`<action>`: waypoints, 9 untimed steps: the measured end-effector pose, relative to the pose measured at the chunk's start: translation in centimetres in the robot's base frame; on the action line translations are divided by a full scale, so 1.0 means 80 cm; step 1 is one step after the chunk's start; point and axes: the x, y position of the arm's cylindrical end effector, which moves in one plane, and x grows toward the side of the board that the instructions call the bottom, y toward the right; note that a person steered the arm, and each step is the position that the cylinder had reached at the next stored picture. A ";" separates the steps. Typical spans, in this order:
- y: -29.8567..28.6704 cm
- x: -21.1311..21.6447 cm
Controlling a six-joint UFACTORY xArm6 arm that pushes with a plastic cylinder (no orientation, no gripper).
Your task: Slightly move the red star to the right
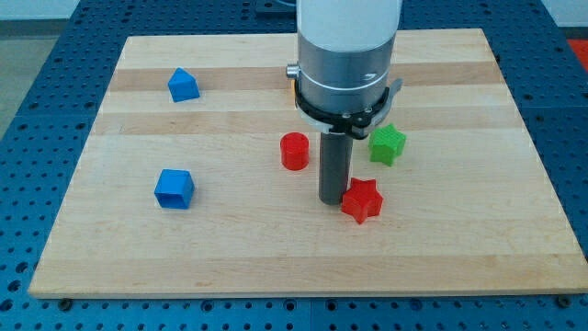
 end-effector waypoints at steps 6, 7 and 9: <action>-0.170 -0.063; -0.139 -0.095; -0.074 -0.130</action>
